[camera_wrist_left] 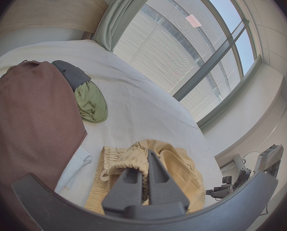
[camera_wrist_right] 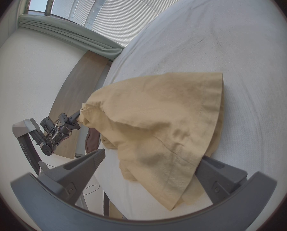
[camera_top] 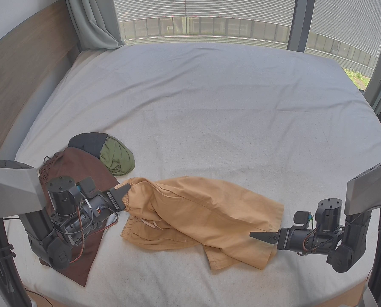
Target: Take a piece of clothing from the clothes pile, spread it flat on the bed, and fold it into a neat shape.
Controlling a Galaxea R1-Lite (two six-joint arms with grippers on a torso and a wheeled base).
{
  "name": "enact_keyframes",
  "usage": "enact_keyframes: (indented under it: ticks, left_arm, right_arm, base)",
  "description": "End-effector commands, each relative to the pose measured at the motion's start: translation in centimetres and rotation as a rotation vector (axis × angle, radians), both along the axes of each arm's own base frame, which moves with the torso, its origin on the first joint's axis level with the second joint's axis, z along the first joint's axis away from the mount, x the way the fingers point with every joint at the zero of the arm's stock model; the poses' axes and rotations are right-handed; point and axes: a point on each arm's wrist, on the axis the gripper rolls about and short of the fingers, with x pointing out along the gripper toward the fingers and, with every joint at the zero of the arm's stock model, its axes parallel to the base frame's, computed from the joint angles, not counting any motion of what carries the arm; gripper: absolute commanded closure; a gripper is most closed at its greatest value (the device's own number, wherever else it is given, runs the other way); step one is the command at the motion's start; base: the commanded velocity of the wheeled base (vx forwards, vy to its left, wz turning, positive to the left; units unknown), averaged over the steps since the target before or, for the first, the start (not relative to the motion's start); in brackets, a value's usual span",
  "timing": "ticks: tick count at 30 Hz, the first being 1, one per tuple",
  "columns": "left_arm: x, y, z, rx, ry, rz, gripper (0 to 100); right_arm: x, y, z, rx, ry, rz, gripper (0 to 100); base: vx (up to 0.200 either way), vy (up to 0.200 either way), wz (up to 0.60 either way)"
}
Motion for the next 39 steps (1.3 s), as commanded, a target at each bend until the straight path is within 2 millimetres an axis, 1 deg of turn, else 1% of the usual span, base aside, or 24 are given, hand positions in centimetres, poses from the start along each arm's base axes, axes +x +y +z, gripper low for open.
enact_keyframes:
  ticks: [1, 2, 4, 7, 11, 14, 17, 18, 21, 24, 29, 33, 36, 39]
  left_arm:
    - [0.0, 0.0, 0.0, -0.001, -0.001, -0.001, 100]
    - [0.1, 0.0, 0.0, -0.001, -0.002, -0.001, 100]
    - [0.1, 0.0, 0.0, -0.001, -0.002, -0.001, 100]
    - [0.1, 0.0, 0.0, -0.001, -0.002, -0.001, 100]
    - [0.1, -0.1, 0.0, -0.002, -0.004, -0.001, 100]
    - [0.1, -0.1, 0.0, -0.002, -0.004, -0.001, 100]
    - [0.1, 0.0, 0.0, -0.002, -0.004, 0.000, 100]
    - [0.1, 0.0, 0.0, -0.002, -0.004, 0.000, 100]
    - [0.3, -0.1, 0.1, -0.004, -0.007, 0.001, 100]
    - [0.6, 0.3, 0.2, -0.010, -0.018, 0.015, 100]
    - [1.4, 1.2, 0.3, -0.018, -0.031, 0.042, 100]
    - [2.0, 1.4, 0.3, -0.022, -0.043, 0.053, 100]
    - [2.0, 1.4, 0.1, -0.020, -0.035, 0.053, 100]
    - [2.0, 1.3, 0.1, -0.018, -0.035, 0.051, 100]
  right_arm:
    - [-0.1, 0.1, 1.8, 0.021, -0.065, 0.007, 0]
    - [-0.3, 0.3, 2.7, 0.033, -0.093, 0.012, 0]
    - [-0.8, 0.3, 3.7, 0.044, -0.117, 0.017, 0]
    - [-0.9, 0.3, 4.2, 0.060, -0.121, 0.015, 0]
    - [-0.8, 0.3, 3.8, 0.056, -0.110, 0.014, 0]
    - [-0.5, 0.3, 2.6, 0.041, -0.071, 0.007, 0]
    - [-0.2, 0.4, 1.9, 0.036, -0.055, 0.006, 0]
    - [-0.2, 0.4, 1.9, 0.036, -0.055, 0.006, 100]
    - [0.0, 0.2, 1.7, 0.033, -0.052, -0.001, 100]
    - [0.0, 0.1, 2.2, 0.041, -0.066, 0.000, 100]
    - [-0.2, -0.9, 4.0, 0.072, -0.119, -0.001, 100]
    - [-1.1, -2.0, 5.1, 0.111, -0.129, 0.050, 100]
    - [-1.2, -2.2, 5.2, 0.126, -0.126, 0.074, 100]
    - [-1.2, -2.0, 5.2, 0.127, -0.125, 0.081, 100]
  base:
    - [0.000, 0.000, 0.00]
    - [0.000, 0.000, 0.00]
    - [0.000, 0.000, 0.00]
    - [0.000, 0.000, 0.00]
    - [0.000, 0.000, 0.00]
    - [0.000, 0.000, 0.00]
    - [0.000, 0.000, 0.00]
    - [0.000, 0.000, 0.00]
    - [0.000, 0.000, 0.00]
    - [0.000, 0.000, 0.00]
    - [0.000, 0.000, 0.00]
    - [0.000, 0.000, 0.00]
    - [0.000, 0.000, 0.00]
    - [0.000, 0.000, 0.00]
